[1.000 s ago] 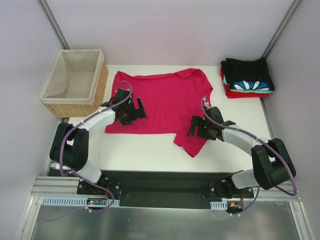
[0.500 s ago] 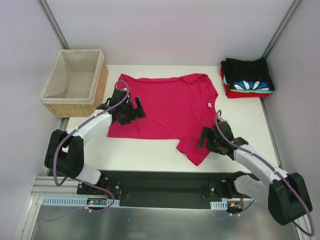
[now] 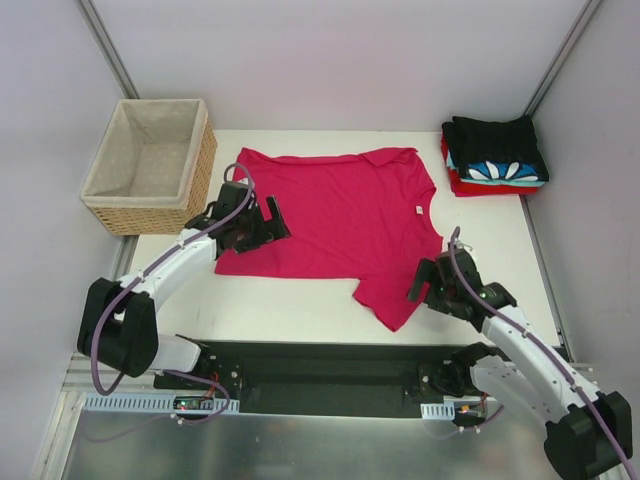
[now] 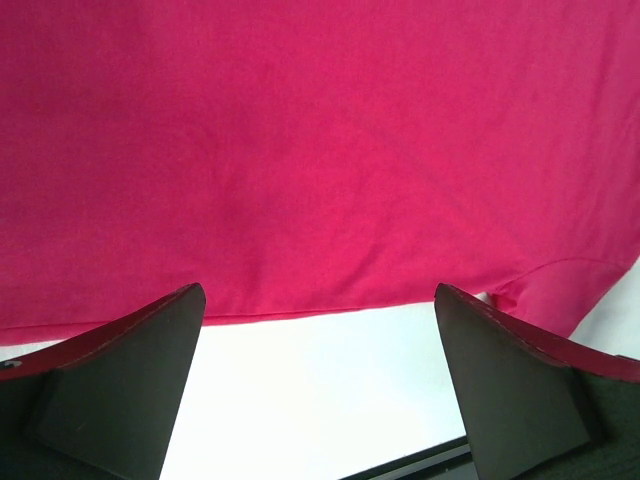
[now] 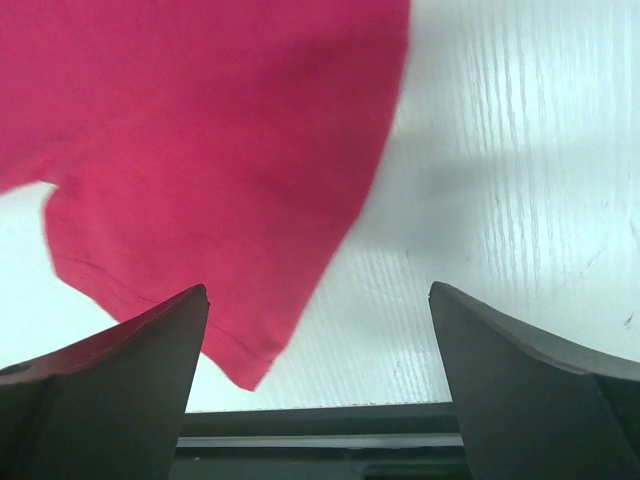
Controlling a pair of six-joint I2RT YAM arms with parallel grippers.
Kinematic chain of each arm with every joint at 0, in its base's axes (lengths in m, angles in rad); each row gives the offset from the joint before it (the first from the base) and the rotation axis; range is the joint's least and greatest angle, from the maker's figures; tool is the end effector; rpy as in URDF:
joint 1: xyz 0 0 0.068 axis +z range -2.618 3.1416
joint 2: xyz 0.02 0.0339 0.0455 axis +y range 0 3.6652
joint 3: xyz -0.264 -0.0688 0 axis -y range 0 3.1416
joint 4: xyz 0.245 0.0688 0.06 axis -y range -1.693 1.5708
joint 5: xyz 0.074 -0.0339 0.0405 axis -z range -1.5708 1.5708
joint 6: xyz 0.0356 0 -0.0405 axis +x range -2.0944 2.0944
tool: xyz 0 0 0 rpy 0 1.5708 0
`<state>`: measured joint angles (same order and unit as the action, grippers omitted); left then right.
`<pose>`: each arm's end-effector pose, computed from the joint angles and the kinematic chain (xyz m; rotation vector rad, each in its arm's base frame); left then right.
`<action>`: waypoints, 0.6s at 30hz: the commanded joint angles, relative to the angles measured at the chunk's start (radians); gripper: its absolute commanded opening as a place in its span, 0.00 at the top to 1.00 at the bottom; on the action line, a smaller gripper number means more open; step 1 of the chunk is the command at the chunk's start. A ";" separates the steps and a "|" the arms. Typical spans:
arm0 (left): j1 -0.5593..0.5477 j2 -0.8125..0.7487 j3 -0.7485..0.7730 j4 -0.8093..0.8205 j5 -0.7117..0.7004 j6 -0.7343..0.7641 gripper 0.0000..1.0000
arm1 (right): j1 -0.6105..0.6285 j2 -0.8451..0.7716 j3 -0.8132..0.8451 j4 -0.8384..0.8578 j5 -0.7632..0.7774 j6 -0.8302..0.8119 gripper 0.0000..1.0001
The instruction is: Fold and stack the t-shirts
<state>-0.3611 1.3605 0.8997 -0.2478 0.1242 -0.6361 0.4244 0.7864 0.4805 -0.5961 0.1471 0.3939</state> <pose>0.2735 -0.1080 0.2453 -0.2567 2.3479 -0.6482 0.1415 0.0582 0.1981 0.0255 2.4671 0.1742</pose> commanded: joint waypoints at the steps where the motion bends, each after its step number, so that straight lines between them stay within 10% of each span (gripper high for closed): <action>1: -0.007 -0.034 0.030 -0.030 -0.043 0.038 0.01 | 0.002 0.127 0.171 0.018 0.040 -0.062 0.03; 18: -0.006 0.199 0.137 -0.031 -0.159 0.073 0.01 | -0.006 0.619 0.360 0.314 -0.061 -0.079 0.03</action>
<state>-0.3607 1.5288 0.9913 -0.2722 0.0120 -0.5842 0.4225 1.3674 0.8055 -0.3462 0.1219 0.3138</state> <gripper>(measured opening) 0.992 0.966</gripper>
